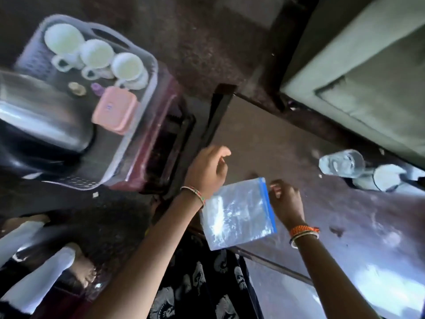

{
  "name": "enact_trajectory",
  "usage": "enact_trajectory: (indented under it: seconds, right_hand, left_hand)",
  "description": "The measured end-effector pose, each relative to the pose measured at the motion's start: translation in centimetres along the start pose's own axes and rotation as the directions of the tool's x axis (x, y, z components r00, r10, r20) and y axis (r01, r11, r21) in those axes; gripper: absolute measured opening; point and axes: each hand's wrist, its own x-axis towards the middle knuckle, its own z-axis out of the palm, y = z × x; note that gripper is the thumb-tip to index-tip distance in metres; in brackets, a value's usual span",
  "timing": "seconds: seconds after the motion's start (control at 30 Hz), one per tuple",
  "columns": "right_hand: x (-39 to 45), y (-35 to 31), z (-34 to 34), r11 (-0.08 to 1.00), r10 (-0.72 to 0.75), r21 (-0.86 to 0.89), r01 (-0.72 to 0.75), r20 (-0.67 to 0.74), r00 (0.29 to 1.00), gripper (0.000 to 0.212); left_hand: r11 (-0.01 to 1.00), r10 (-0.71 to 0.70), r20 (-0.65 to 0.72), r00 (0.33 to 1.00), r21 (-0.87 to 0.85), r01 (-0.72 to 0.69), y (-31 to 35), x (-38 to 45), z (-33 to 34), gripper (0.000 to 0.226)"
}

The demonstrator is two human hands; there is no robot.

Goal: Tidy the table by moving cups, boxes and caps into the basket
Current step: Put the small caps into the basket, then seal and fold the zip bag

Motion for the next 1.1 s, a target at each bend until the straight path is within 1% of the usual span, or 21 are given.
enact_trajectory:
  seconds: [0.03, 0.07, 0.13, 0.17, 0.2, 0.27, 0.33, 0.37, 0.43, 0.47, 0.5, 0.57, 0.63, 0.67, 0.73, 0.8, 0.87, 0.93, 0.97, 1.03, 1.1]
  right_hand:
    - [-0.8, 2.1, 0.4, 0.996, 0.083, 0.015, -0.083, 0.004, 0.997, 0.015]
    - [-1.6, 3.6, 1.0, 0.988, 0.151, 0.034, -0.152, 0.022, 0.988, 0.017]
    - [-3.1, 6.4, 2.2, 0.972, 0.229, 0.023, -0.233, 0.113, 0.967, 0.033]
    - [-3.8, 7.5, 3.0, 0.972, 0.233, -0.008, -0.235, 0.176, 0.957, 0.041]
    - [-4.4, 8.3, 3.8, 0.973, 0.229, -0.029, -0.228, 0.23, 0.946, 0.048]
    - [-4.8, 9.4, 5.3, 0.976, 0.214, -0.018, -0.217, 0.262, 0.941, 0.05]
    - [-4.3, 10.2, 5.9, 0.983, 0.18, -0.01, -0.184, 0.25, 0.951, 0.033]
    - [-3.9, 10.3, 5.8, 0.985, 0.168, -0.007, -0.171, 0.251, 0.953, 0.025]
    - [-3.0, 10.6, 5.0, 0.979, 0.147, 0.102, -0.175, 0.237, 0.96, 0.012]
    - [-2.5, 10.8, 4.3, 0.96, 0.13, 0.216, -0.179, 0.222, 0.966, 0.004]
    - [-2.0, 11.1, 3.3, 0.926, 0.121, 0.329, -0.185, 0.205, 0.971, 0.008]
    - [-1.1, 11.3, 1.2, 0.835, 0.117, 0.514, -0.194, 0.179, 0.977, 0.027]
    - [-0.5, 11.4, -1.0, 0.741, 0.097, 0.65, -0.169, 0.146, 0.985, 0.031]
    - [-0.4, 11.3, -2.0, 0.69, 0.084, 0.709, -0.146, 0.122, 0.989, 0.029]
    - [-0.2, 11.2, -3.9, 0.537, 0.069, 0.831, -0.142, 0.124, 0.99, 0.025]
    - [-0.1, 11.3, -5.6, 0.342, 0.054, 0.924, -0.17, 0.161, 0.985, 0.025]
    - [0.1, 11.6, -7.1, 0.239, 0.038, 0.954, -0.18, 0.176, 0.984, 0.024]
    - [0.3, 11.9, -8.1, 0.153, 0.033, 0.969, -0.194, 0.191, 0.981, 0.022]
    - [0.3, 12.0, -8.4, 0.113, 0.036, 0.973, -0.204, 0.201, 0.979, 0.022]
    - [0.6, 12.2, -8.6, 0.106, 0.07, 0.977, -0.185, 0.179, 0.981, 0.02]
    - [0.8, 12.5, -8.7, 0.129, 0.121, 0.979, -0.157, 0.142, 0.982, 0.014]
  left_hand:
    - [0.999, -0.021, 0.14, 0.99, 0.028, 0.017, 0.0, -0.2, 2.7, 0.026]
    - [0.996, -0.062, 0.272, 0.96, 0.079, 0.042, -0.5, -0.4, 5.1, 0.026]
    - [0.966, -0.184, 0.488, 0.853, 0.25, 0.066, -1.4, -0.9, 9.5, 0.033]
    - [0.937, -0.243, 0.545, 0.802, 0.345, 0.05, -2.0, -1.0, 11.2, 0.038]
    - [0.903, -0.283, 0.566, 0.775, 0.43, 0.015, -2.5, -1.2, 12.4, 0.041]
    - [0.834, -0.302, 0.54, 0.786, 0.549, -0.057, -3.5, -1.3, 13.6, 0.04]
    - [0.789, -0.328, 0.511, 0.794, 0.61, -0.067, -3.9, -1.4, 14.0, 0.038]
    - [0.772, -0.363, 0.509, 0.78, 0.634, -0.054, -3.9, -1.4, 14.0, 0.037]
    - [0.767, -0.431, 0.498, 0.753, 0.641, 0.015, -3.6, -1.5, 13.8, 0.026]
    - [0.79, -0.455, 0.489, 0.744, 0.607, 0.084, -3.5, -1.6, 13.8, 0.02]
    - [0.824, -0.469, 0.485, 0.738, 0.541, 0.168, -3.2, -1.6, 13.8, 0.019]
    - [0.864, -0.502, 0.492, 0.711, 0.319, 0.389, -2.5, -1.6, 13.7, 0.026]
    - [0.811, -0.548, 0.51, 0.663, 0.131, 0.57, -1.3, -1.6, 13.7, 0.029]
    - [0.786, -0.557, 0.525, 0.643, 0.085, 0.612, -0.7, -1.5, 13.7, 0.028]
    - [0.775, -0.549, 0.55, 0.629, 0.054, 0.629, 0.5, -1.3, 13.9, 0.029]
    - [0.776, -0.536, 0.553, 0.638, 0.024, 0.63, 1.3, -1.1, 14.1, 0.036]
    - [0.746, -0.532, 0.604, 0.594, 0.001, 0.666, 1.6, -1.3, 14.5, 0.031]
    - [0.743, -0.476, 0.693, 0.541, -0.012, 0.669, 2.1, -1.7, 14.8, 0.014]
    - [0.763, -0.434, 0.71, 0.554, -0.037, 0.645, 2.4, -1.9, 15.1, 0.01]
    - [0.765, -0.385, 0.671, 0.634, -0.153, 0.626, 3.3, -2.0, 15.7, 0.011]
    - [0.64, -0.408, 0.607, 0.682, -0.342, 0.688, 4.7, -1.7, 16.0, 0.012]
